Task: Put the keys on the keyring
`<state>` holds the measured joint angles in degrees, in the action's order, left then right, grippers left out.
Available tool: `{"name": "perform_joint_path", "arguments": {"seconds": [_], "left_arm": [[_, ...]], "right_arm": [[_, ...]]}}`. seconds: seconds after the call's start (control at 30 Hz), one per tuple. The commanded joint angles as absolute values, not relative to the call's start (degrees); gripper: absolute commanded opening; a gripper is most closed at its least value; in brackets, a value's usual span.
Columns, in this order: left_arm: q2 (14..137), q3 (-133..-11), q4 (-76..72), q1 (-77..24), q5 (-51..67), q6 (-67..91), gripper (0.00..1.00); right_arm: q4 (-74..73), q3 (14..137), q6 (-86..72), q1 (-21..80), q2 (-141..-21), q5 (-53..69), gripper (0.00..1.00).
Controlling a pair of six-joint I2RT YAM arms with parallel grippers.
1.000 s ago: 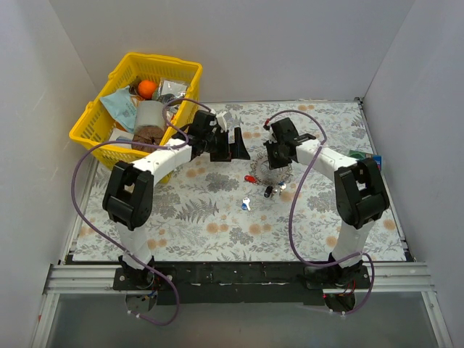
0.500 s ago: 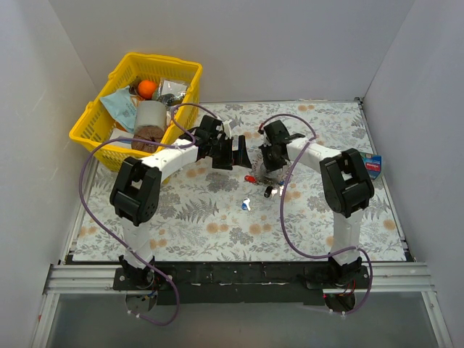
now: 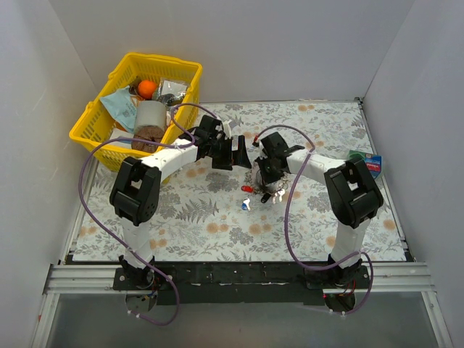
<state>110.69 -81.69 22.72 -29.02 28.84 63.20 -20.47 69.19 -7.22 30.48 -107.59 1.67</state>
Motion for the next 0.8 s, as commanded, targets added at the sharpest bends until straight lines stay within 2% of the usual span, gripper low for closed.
{"name": "perform_joint_path", "arguments": {"seconds": [0.0, 0.17, 0.23, 0.37, 0.47, 0.57, 0.6, 0.7, 0.77], "left_arm": [[108.19, -83.23, 23.64, -29.27, 29.79, 62.4, 0.98], [108.98, -84.2, 23.99, -29.27, 29.53, 62.58, 0.98], [109.16, -84.72, 24.26, -29.35, 29.44, 62.49, 0.98], [109.07, -85.95, 24.35, -29.27, 29.35, 62.67, 0.98], [108.64, -86.4, 24.43, -29.27, 29.79, 63.02, 0.98], [108.2, -86.84, 24.0, -29.18, 30.41, 63.46, 0.98], [107.76, -86.75, 23.21, -29.27, 30.5, 63.72, 0.98], [106.18, -85.53, 20.67, -29.01, 28.74, 66.08, 0.98], [104.34, -84.21, 18.29, -28.39, 28.3, 69.25, 0.98]], "right_arm": [[-24.26, 64.61, -6.51, 31.82, -105.48, 5.09, 0.01], [-25.13, 66.79, -6.94, 31.82, -103.62, 0.98, 0.02], [-26.1, 70.64, -7.38, 31.56, -103.1, -3.22, 0.02], [-26.81, 76.72, -7.21, 30.33, -102.04, -3.43, 0.06], [-24.98, 78.4, -8.35, 27.26, -100.11, 1.82, 0.15], [-20.33, 75.78, -10.36, 22.43, -97.13, 9.91, 0.28], [-18.56, 74.63, -11.07, 21.02, -95.38, 14.8, 0.36], [-12.14, 69.89, -14.41, 14.09, -93.17, 24.91, 0.52], [-9.68, 67.95, -14.42, 12.92, -92.2, 27.67, 0.62]]}}
